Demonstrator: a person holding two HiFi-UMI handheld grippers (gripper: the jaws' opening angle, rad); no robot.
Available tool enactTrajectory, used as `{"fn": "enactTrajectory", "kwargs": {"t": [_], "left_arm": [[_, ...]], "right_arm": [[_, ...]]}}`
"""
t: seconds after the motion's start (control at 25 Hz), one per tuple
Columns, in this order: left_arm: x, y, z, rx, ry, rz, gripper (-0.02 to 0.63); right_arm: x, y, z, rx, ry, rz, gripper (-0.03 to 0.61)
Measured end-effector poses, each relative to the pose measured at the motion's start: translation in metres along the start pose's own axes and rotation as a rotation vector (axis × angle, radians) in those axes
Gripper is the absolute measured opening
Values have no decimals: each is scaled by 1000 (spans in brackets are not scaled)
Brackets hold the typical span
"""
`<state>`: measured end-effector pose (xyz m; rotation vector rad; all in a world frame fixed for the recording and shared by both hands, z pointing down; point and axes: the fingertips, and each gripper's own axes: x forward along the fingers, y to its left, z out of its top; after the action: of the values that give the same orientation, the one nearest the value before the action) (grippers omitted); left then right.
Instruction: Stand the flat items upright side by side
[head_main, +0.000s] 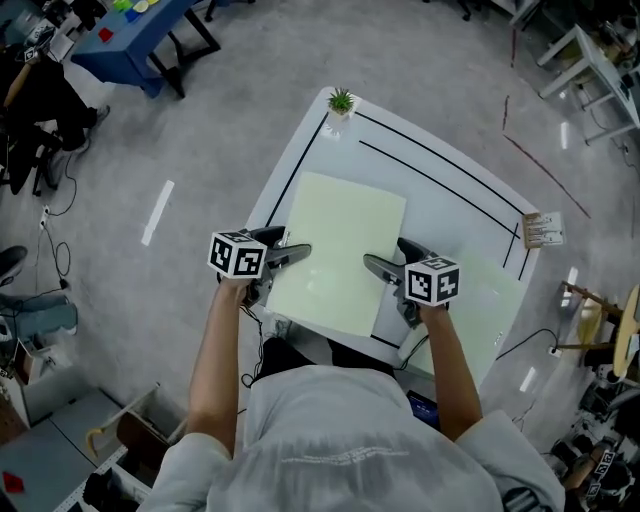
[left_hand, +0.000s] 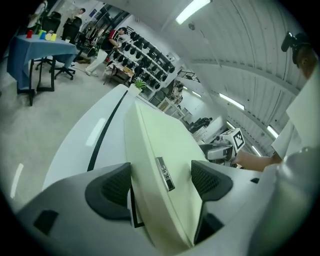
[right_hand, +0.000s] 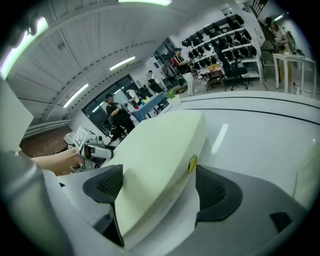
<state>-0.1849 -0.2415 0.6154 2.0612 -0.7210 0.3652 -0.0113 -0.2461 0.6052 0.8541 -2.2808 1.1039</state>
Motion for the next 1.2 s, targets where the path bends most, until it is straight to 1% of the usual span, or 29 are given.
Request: {"fn": "enactTrajectory", "kwargs": {"t": [0.16, 0.32, 0.44, 0.8, 0.96, 1.08, 1.16, 1.2], "left_arm": [[2, 1, -2, -21, -19, -13, 377], [5, 2, -4, -6, 1, 1, 379], [9, 2, -5, 0, 6, 11, 382], [10, 1, -7, 19, -17, 33, 383], [5, -4, -5, 12, -52, 29, 387], [4, -10, -5, 43, -98, 30, 387], [0, -14, -4, 62, -125, 14, 387], [-3, -16, -5, 54, -139, -1, 387]], "right_arm": [[7, 0, -6, 43, 4, 48, 443], [13, -1, -10, 88, -25, 98, 445], [13, -4, -11, 76, -38, 97, 445], [13, -5, -13, 61, -51, 107, 445], [12, -1, -11, 54, -55, 124, 446], [9, -2, -10, 44, -66, 144, 449], [6, 0, -7, 33, -95, 163, 451], [4, 1, -5, 25, -118, 176, 451]]}}
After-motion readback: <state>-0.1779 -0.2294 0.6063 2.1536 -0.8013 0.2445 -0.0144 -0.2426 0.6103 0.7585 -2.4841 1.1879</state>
